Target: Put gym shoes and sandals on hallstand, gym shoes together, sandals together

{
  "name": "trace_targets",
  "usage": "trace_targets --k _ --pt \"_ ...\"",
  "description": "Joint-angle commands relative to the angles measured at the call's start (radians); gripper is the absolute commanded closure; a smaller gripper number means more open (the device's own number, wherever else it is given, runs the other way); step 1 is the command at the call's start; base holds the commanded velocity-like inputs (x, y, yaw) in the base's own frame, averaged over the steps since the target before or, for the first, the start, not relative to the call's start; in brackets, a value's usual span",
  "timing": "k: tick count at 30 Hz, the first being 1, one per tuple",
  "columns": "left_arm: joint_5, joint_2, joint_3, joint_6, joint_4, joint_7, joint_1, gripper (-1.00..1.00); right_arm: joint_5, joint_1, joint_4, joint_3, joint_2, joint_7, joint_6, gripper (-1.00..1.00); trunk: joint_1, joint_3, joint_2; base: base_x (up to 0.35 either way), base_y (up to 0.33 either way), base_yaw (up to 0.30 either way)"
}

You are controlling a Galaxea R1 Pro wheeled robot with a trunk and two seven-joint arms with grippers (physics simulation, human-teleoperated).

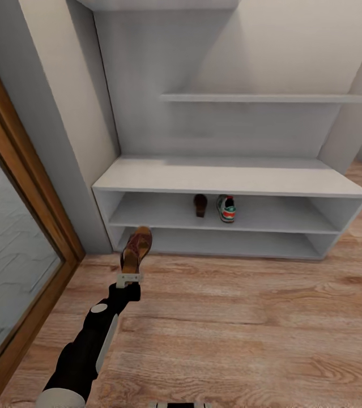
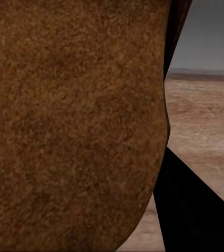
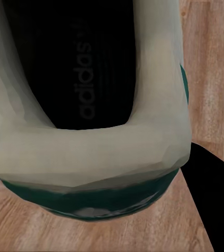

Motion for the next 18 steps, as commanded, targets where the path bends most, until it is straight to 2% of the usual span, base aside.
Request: trace_targets --k 1,9,13,18 --pt "-0.008 -0.001 0.003 0.005 -0.002 -0.006 -0.001 1.00 -0.004 -0.001 -0.001 -0.002 0.000 0.002 0.005 1.00 0.000 -0.007 -0.001 0.000 0.000 0.000" --pt "-0.008 0.000 0.003 0.001 -0.002 -0.006 -0.001 1.00 -0.004 -0.001 -0.001 -0.001 0.001 0.002 0.004 1.00 0.004 -0.047 -0.003 0.000 0.000 0.000" --pt "-0.008 0.001 0.003 -0.040 -0.002 -0.005 -0.001 1.00 -0.003 -0.001 -0.001 -0.001 0.002 0.002 0.004 1.00 0.004 -0.047 -0.003 0.000 0.000 0.000" --pt "-0.008 0.001 0.003 -0.055 -0.002 -0.005 -0.001 1.00 -0.003 -0.001 -0.001 -0.001 0.003 0.002 0.004 1.00 0.004 -0.047 -0.003 0.000 0.000 -0.009"
